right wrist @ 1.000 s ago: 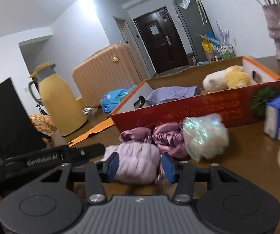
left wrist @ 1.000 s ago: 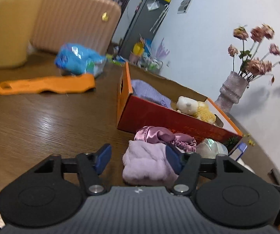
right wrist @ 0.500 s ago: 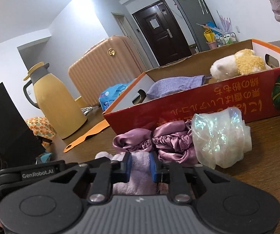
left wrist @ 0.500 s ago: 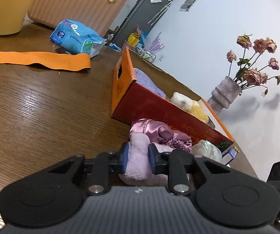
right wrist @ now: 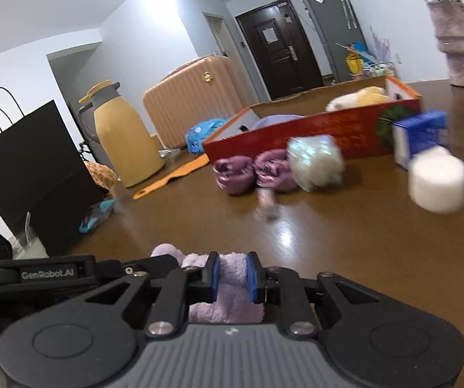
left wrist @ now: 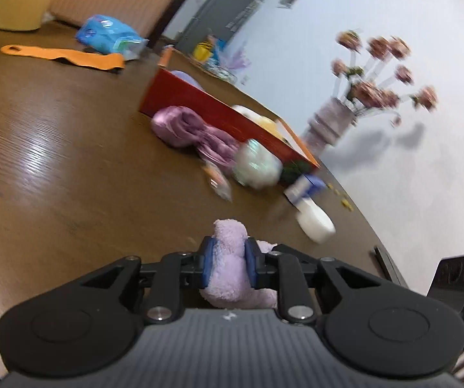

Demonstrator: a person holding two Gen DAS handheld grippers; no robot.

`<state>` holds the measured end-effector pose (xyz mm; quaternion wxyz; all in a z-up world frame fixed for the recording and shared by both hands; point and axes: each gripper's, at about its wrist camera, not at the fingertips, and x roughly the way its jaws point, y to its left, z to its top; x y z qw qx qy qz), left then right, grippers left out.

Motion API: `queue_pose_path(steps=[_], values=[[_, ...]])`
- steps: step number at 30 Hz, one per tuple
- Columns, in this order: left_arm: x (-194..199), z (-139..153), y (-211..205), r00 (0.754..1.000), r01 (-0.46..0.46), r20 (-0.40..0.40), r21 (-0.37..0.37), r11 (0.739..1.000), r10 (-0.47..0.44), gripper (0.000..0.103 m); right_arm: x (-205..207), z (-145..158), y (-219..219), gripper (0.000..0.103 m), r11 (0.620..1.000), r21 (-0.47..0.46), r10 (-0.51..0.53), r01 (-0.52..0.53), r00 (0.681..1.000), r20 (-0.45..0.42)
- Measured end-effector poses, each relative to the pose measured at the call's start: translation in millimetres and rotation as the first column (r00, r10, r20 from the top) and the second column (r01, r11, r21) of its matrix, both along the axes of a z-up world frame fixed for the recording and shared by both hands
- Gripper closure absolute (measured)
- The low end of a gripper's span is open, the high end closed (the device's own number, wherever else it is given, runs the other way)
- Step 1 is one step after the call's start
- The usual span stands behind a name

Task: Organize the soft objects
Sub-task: 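Close the right tool on the lavender fuzzy hair band, then carry the lavender hair band into the box and release it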

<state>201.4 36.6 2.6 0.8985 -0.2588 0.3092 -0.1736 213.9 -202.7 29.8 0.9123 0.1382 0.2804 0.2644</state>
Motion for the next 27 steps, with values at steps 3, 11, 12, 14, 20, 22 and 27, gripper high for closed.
queue_pose_path(steps=[3,11,12,14,20,22,27], values=[[-11,-1,-11,0.999,0.039,0.03,-0.007,0.999,-0.039,0.047,-15,-4,-11,0.085,1.0,0.001,-0.021,0.021,1.0,0.001],[-12,-9,-19,1.0,0.021,0.007,0.072,0.997,-0.021,0.072,-29,-12,-19,0.075,0.997,0.023,-0.075,0.074,0.997,0.027],[-13,-9,-18,1.0,0.017,0.004,0.068,0.998,-0.017,0.072,-30,-10,-19,0.073,0.997,0.027,-0.074,0.073,0.997,0.029],[-15,-10,-17,1.0,0.007,0.004,0.074,0.997,-0.007,0.072,-33,-8,-20,0.07,0.997,0.026,-0.076,0.076,0.997,0.03],[-14,-12,-17,1.0,0.004,0.007,0.07,0.998,-0.005,0.068,-36,-15,-27,0.067,0.995,0.064,-0.074,0.074,0.997,-0.017],[-14,-11,-17,1.0,0.025,0.011,0.064,0.998,-0.026,0.068,-32,-20,-25,0.077,0.996,0.068,-0.059,0.062,0.998,-0.037],[-2,-9,-13,0.998,0.064,0.024,0.084,0.994,-0.066,0.082,-19,-17,-19,0.08,0.996,0.068,-0.053,0.055,0.998,-0.037]])
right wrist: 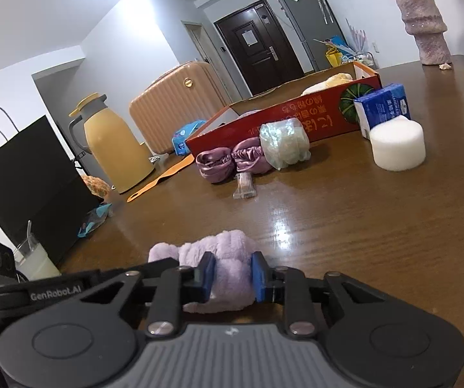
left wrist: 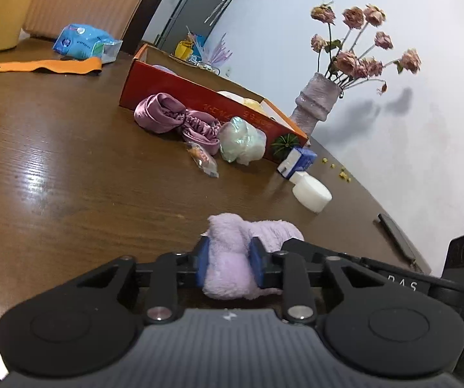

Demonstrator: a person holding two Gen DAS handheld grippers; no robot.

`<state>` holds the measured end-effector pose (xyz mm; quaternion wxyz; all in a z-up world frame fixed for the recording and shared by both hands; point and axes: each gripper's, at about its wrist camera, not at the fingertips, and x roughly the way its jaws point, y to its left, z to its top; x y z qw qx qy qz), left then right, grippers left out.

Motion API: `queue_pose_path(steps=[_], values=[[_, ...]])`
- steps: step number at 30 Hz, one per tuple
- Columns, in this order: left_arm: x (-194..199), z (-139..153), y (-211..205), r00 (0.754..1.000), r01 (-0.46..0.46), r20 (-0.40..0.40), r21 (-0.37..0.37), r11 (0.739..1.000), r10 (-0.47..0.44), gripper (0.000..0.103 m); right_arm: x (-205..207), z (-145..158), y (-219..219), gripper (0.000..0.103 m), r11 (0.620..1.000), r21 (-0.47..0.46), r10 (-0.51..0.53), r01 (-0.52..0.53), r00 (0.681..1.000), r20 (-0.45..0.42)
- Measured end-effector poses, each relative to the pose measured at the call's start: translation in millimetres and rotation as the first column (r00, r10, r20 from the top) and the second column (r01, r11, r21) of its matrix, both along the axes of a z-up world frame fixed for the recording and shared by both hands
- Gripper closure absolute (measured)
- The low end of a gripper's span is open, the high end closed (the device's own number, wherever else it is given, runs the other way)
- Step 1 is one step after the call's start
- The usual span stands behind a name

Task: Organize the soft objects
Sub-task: 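Carry the lavender hair band into the box and release it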

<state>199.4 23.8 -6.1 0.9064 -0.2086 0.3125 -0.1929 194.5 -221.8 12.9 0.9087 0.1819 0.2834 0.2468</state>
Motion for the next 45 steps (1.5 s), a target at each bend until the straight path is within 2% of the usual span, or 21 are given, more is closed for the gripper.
queue_pose_path(steps=[3,6,9,12,14,17,20,23,25,28,31,36,41,45], values=[[21,19,6,1.0,0.003,0.031,-0.036,0.999,-0.002,0.083,13,12,2,0.081,1.0,0.008,0.007,-0.007,1.0,0.018],[56,55,10,0.992,0.009,0.125,-0.029,1.0,-0.005,0.083,40,42,5,0.082,1.0,0.011,0.018,-0.019,0.996,0.085],[116,89,18,0.985,0.011,0.17,-0.033,0.999,-0.005,0.083,91,79,12,0.082,1.0,0.001,0.016,-0.016,0.987,0.16],[194,109,23,0.987,-0.002,0.162,0.008,1.0,0.001,0.083,159,105,23,0.082,1.0,0.003,0.008,-0.008,0.988,0.154],[243,110,24,0.994,0.002,0.11,0.047,0.999,-0.007,0.083,214,112,35,0.082,1.0,-0.012,-0.003,0.004,0.994,0.108],[309,95,24,0.999,-0.028,0.019,0.131,0.991,0.026,0.083,288,104,53,0.082,0.999,-0.029,-0.014,0.014,1.0,-0.004],[346,72,17,0.997,-0.068,-0.03,0.249,0.966,0.078,0.083,347,77,57,0.082,0.997,0.069,-0.018,0.033,0.979,-0.205],[358,49,9,0.997,-0.034,-0.059,0.337,0.941,0.057,0.082,377,56,70,0.082,0.998,-0.003,-0.057,0.059,0.958,-0.28],[355,44,6,0.998,-0.044,-0.014,0.385,0.922,0.054,0.079,387,47,77,0.082,0.998,-0.031,-0.066,0.059,0.944,-0.324],[350,47,4,0.998,-0.049,-0.018,0.385,0.922,0.061,0.077,394,45,91,0.079,0.996,-0.085,-0.056,0.028,0.936,-0.346],[343,57,9,0.998,-0.056,-0.001,0.388,0.92,0.061,0.072,395,45,89,0.076,0.999,-0.041,-0.025,0.01,0.918,-0.396],[320,88,15,0.996,-0.085,0.045,0.4,0.913,0.073,0.072,375,67,66,0.065,0.999,-0.033,-0.04,0.031,0.942,-0.334],[281,123,19,0.991,-0.116,0.11,0.407,0.906,0.077,0.068,332,108,28,0.06,0.996,-0.066,-0.073,0.059,0.972,-0.225],[245,139,18,0.987,-0.13,0.143,0.401,0.907,0.079,0.063,290,136,-5,0.047,0.993,-0.075,-0.104,0.095,0.985,-0.139]])
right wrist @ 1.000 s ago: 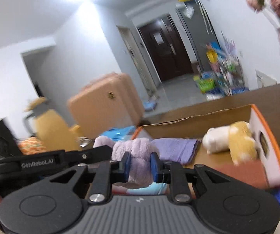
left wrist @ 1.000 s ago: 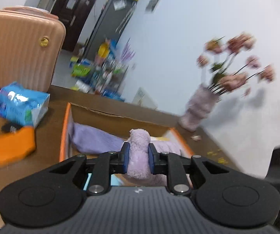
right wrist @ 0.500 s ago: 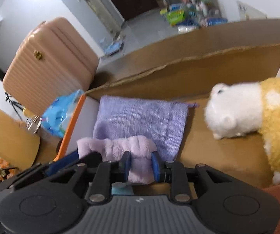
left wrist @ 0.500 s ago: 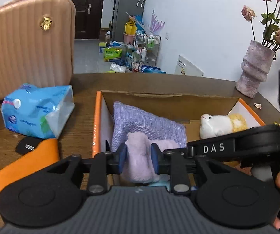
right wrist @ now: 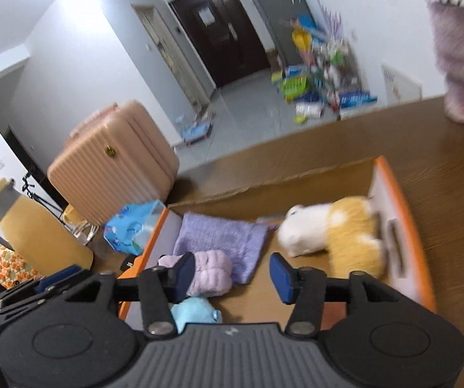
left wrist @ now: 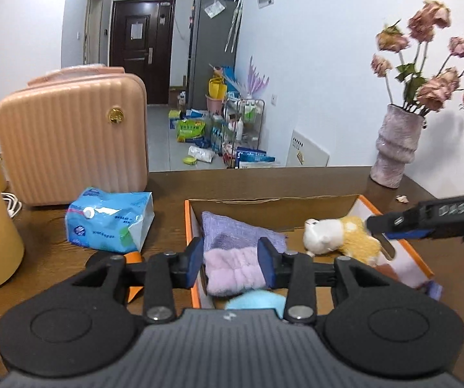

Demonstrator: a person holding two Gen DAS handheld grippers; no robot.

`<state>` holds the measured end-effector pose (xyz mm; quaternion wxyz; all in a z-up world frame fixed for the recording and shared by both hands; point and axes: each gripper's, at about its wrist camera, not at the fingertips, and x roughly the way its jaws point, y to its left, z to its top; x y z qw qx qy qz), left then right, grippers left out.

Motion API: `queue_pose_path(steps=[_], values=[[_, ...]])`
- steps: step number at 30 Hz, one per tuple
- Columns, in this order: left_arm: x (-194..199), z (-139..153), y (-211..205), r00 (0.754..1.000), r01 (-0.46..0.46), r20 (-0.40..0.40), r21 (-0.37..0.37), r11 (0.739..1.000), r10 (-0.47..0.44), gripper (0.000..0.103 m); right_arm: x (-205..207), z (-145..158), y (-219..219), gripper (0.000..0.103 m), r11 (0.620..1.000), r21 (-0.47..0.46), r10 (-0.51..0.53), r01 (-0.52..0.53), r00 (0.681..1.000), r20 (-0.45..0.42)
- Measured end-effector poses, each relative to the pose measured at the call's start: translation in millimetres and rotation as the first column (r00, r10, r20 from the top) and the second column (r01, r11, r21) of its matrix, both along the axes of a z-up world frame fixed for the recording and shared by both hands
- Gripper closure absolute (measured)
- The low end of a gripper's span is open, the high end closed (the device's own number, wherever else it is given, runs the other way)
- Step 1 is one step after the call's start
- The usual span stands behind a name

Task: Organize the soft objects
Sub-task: 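Carry the lavender hair band into the box and release it, then move the right tool back to the pink satin scrunchie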

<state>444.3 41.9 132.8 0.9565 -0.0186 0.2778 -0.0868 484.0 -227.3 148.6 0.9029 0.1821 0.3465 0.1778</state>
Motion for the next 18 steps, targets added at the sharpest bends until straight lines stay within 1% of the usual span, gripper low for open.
queue_pose_path(steps=[4,5,6,9,13,14,15,16,18], values=[[-38,8,-8,0.999,-0.001,0.043,0.021,1.0,0.0,0.061,-42,18,-20,0.046,1.0,-0.028,-0.006,0.008,0.997,0.074],[-49,11,-10,0.998,0.008,0.057,0.024,1.0,-0.009,0.058,-51,21,-24,0.046,0.999,-0.037,-0.002,0.005,0.996,0.092],[-57,13,-12,0.997,0.013,0.07,0.025,1.0,-0.015,0.056,-62,24,-27,0.046,0.999,-0.049,0.005,0.001,0.993,0.114],[-82,18,-21,0.995,0.016,0.098,0.044,0.999,-0.02,0.055,-91,33,-32,0.045,0.996,-0.086,0.028,-0.013,0.984,0.175],[-113,21,-29,0.992,0.003,0.129,0.063,0.998,-0.012,0.053,-124,41,-35,0.044,0.99,-0.14,0.055,-0.023,0.972,0.229],[-123,20,-31,0.989,-0.002,0.147,0.064,0.998,-0.007,0.05,-134,41,-36,0.043,0.988,-0.153,0.057,-0.019,0.968,0.245],[-132,18,-33,0.987,-0.004,0.162,0.068,0.998,-0.007,0.043,-145,41,-36,0.041,0.986,-0.167,0.059,-0.014,0.963,0.265],[-142,14,-35,0.985,-0.005,0.171,0.077,0.997,-0.008,0.042,-156,39,-36,0.037,0.984,-0.179,0.061,-0.01,0.957,0.284],[-163,5,-39,0.984,-0.002,0.175,0.096,0.995,-0.015,0.042,-177,34,-36,0.035,0.979,-0.204,0.076,-0.012,0.947,0.311]])
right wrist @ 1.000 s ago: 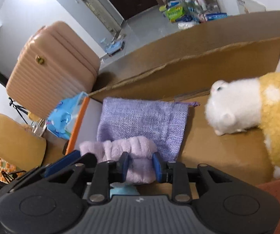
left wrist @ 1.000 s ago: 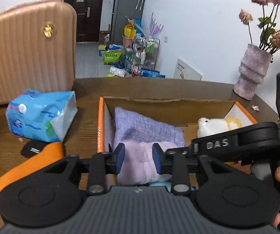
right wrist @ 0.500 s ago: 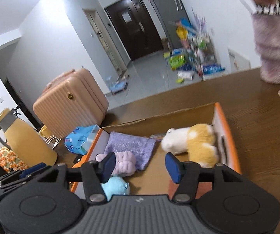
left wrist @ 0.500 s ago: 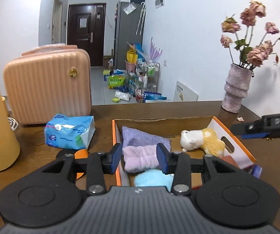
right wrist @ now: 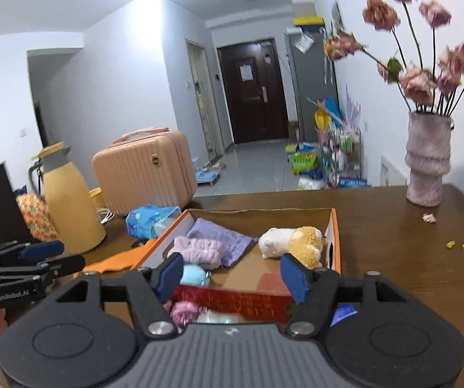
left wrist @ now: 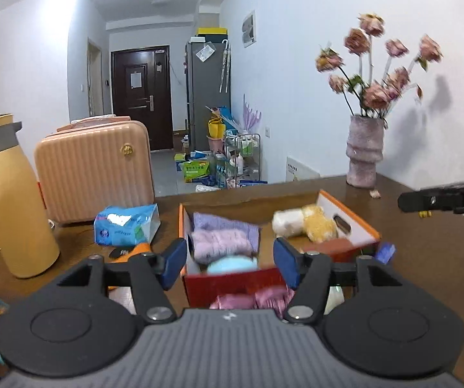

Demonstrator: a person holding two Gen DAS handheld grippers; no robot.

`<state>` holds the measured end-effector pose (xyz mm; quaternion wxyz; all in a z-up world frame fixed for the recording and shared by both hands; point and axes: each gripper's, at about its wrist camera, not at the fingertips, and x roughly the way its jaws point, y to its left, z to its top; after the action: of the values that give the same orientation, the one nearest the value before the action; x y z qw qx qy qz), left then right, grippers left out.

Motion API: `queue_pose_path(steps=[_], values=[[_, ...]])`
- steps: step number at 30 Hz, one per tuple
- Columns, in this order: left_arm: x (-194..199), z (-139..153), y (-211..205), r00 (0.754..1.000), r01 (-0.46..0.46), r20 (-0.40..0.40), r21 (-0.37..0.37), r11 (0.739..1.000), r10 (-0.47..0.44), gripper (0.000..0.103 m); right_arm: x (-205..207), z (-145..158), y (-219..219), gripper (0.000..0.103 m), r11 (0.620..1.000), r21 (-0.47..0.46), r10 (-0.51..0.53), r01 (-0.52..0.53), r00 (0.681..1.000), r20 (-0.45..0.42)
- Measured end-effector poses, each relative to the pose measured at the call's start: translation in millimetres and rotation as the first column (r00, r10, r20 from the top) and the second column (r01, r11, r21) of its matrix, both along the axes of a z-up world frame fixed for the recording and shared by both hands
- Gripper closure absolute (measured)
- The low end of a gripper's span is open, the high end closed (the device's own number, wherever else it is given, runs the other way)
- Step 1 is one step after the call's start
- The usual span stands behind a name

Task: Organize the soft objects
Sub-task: 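Move the right tool back to the pink satin scrunchie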

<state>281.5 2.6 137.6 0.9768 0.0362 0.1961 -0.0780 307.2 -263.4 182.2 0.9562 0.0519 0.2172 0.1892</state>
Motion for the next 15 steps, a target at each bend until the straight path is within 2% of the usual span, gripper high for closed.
queue_pose_path(steps=[4,8,11,15], values=[[-50,-19,-5,0.999,0.009,0.038,-0.009,1.0,-0.008,0.036,-46,-20,2,0.034,0.999,-0.033,0.019,-0.017,0.999,0.04],[-105,-44,-7,0.997,0.038,0.074,-0.041,0.998,-0.035,0.017,-96,-45,3,0.032,0.999,-0.029,0.021,-0.019,0.997,0.073],[-136,-72,-8,0.999,-0.005,0.037,-0.05,0.999,0.007,0.017,-138,-65,7,0.031,0.998,-0.054,-0.026,0.032,0.994,0.11],[-168,-98,1,0.999,-0.037,-0.016,-0.113,0.993,0.035,0.017,-178,-96,2,0.027,0.999,0.019,-0.045,0.043,0.996,0.083]])
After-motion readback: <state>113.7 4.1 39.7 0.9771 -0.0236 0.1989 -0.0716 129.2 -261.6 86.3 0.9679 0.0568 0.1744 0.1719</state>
